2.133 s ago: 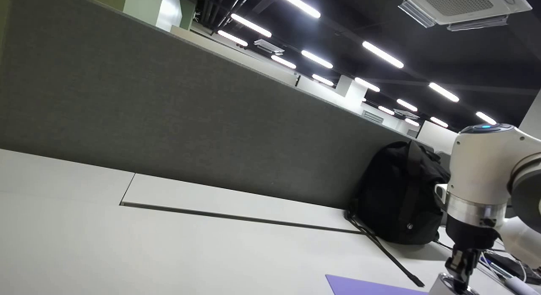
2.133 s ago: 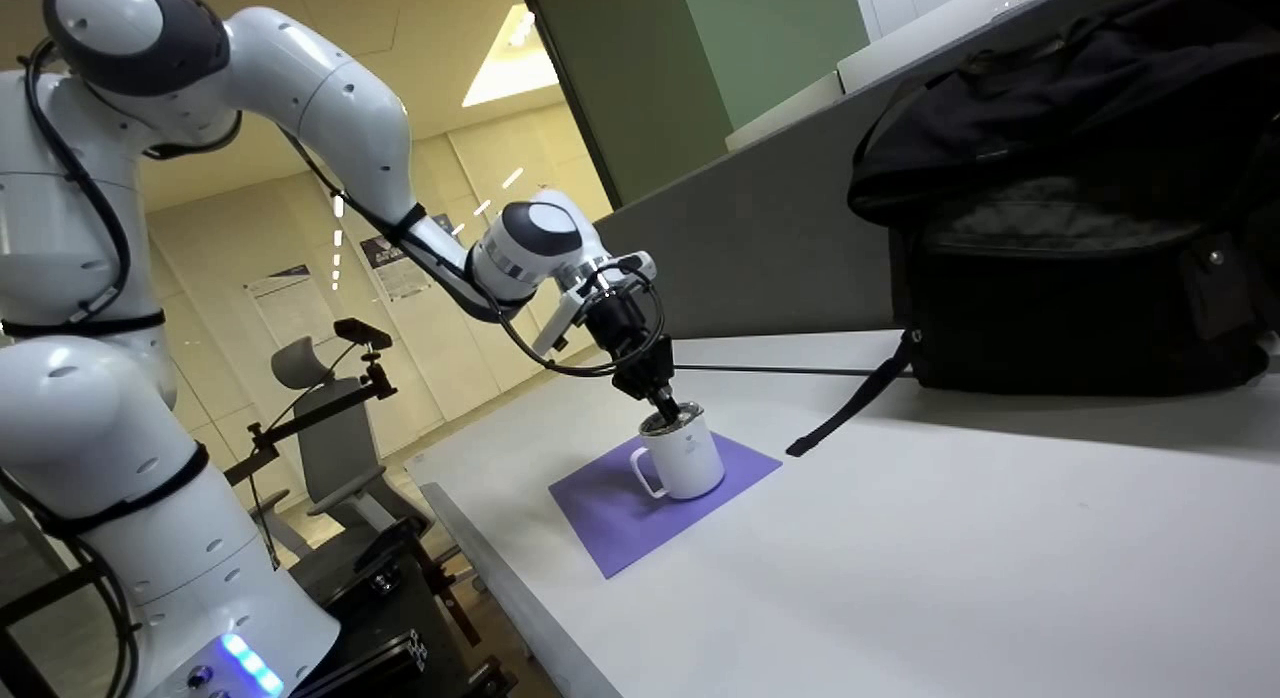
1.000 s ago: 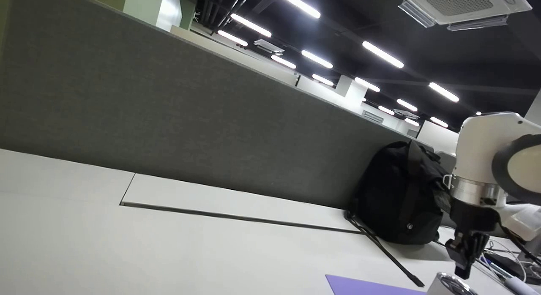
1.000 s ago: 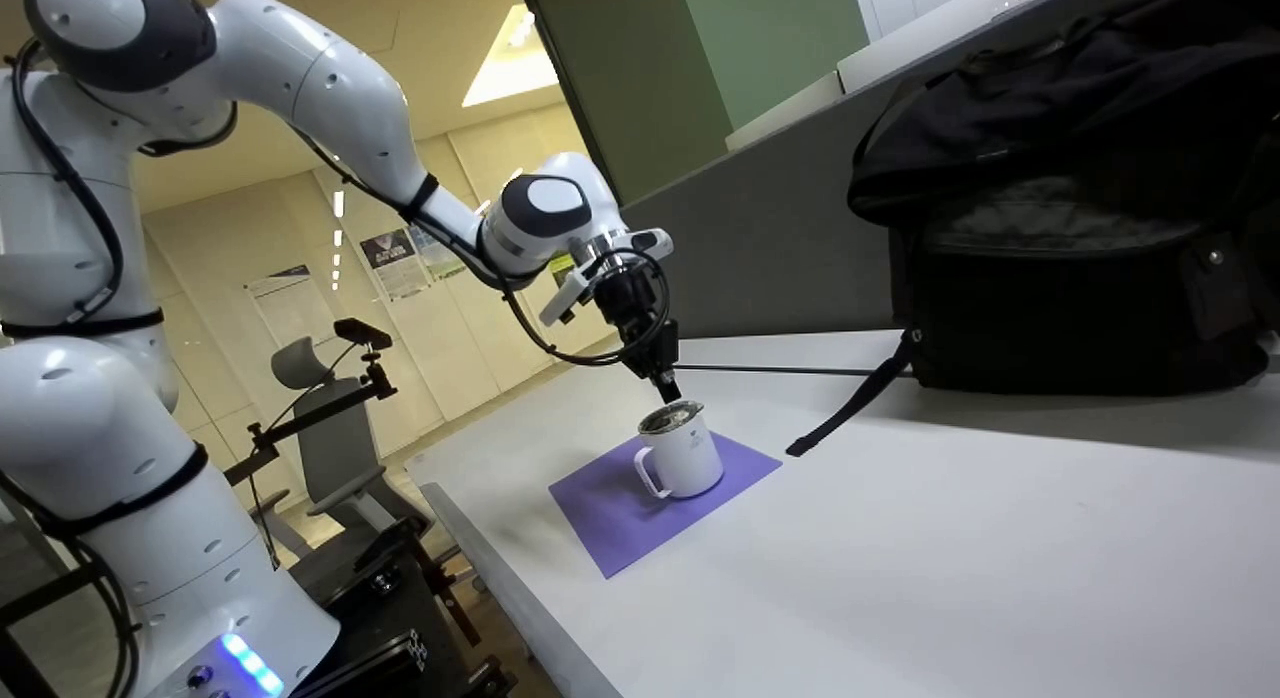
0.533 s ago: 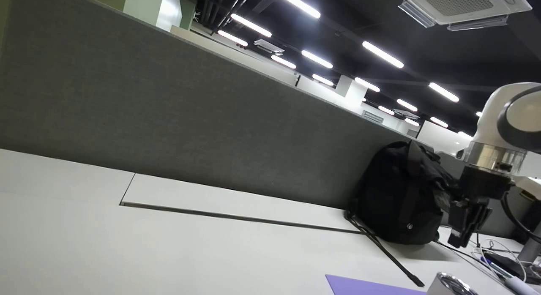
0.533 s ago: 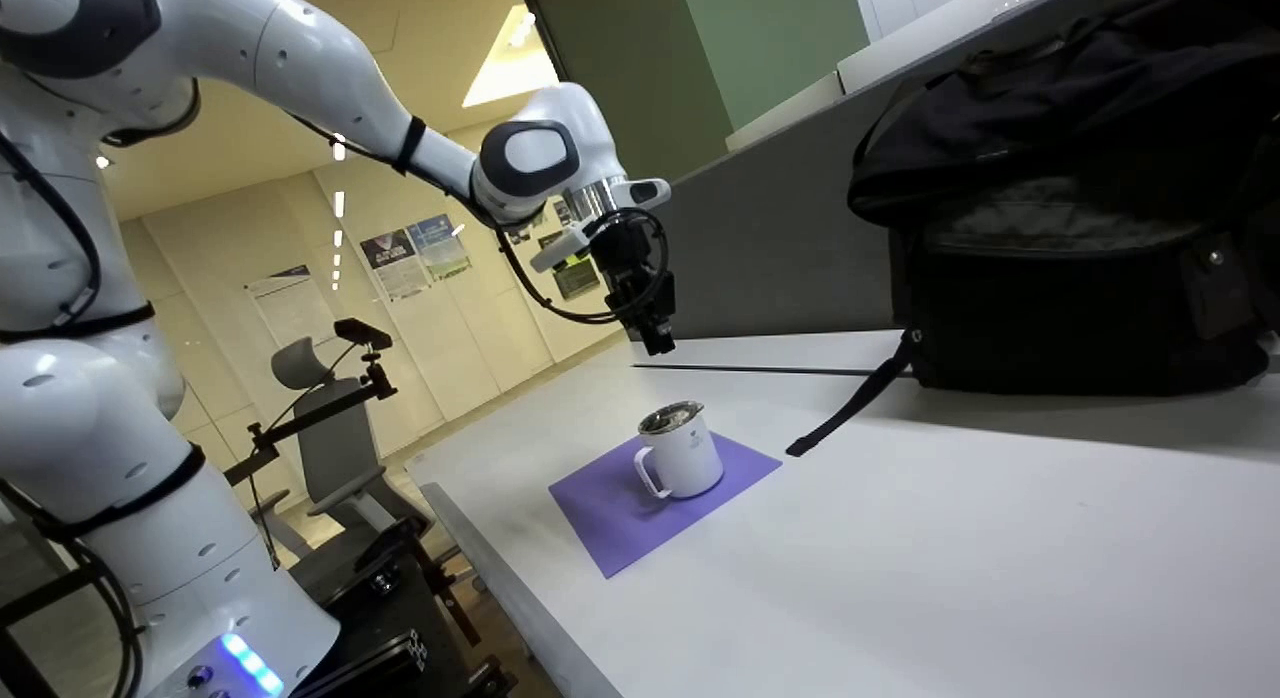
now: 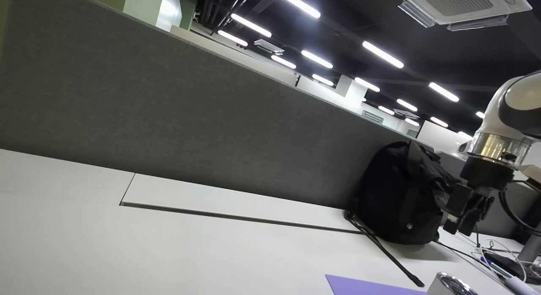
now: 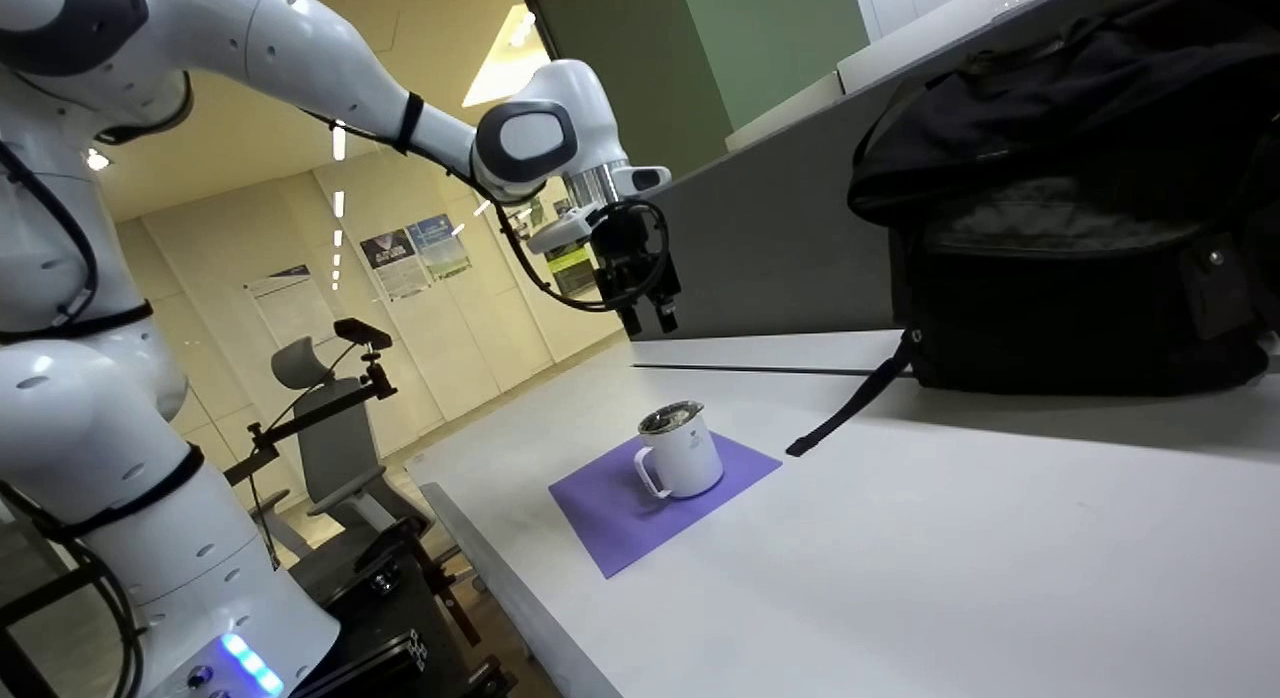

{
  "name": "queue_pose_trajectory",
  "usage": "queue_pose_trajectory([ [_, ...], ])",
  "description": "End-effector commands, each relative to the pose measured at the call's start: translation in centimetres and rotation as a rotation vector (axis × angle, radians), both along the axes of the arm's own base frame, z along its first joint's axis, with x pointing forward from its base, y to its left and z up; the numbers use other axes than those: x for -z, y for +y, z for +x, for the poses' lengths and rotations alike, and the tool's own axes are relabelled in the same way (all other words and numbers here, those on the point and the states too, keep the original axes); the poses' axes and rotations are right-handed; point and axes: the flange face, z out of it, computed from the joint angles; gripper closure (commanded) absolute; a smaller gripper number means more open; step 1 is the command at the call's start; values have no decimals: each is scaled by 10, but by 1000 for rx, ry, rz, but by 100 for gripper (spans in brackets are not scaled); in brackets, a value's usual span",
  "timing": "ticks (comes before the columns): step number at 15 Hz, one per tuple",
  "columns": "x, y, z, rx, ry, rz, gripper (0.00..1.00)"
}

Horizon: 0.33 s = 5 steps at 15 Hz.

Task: Close the lid of the cup

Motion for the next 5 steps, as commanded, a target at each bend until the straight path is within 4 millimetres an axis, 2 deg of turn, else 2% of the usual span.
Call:
queue_pose_trajectory([
  [1,-11,-6,1,13,16,4,0],
  [2,-2,-2,0,4,6,4,4],
  [3,-2,-3,0,6,10,4,0],
  [5,-2,-3,0,6,10,5,0],
])
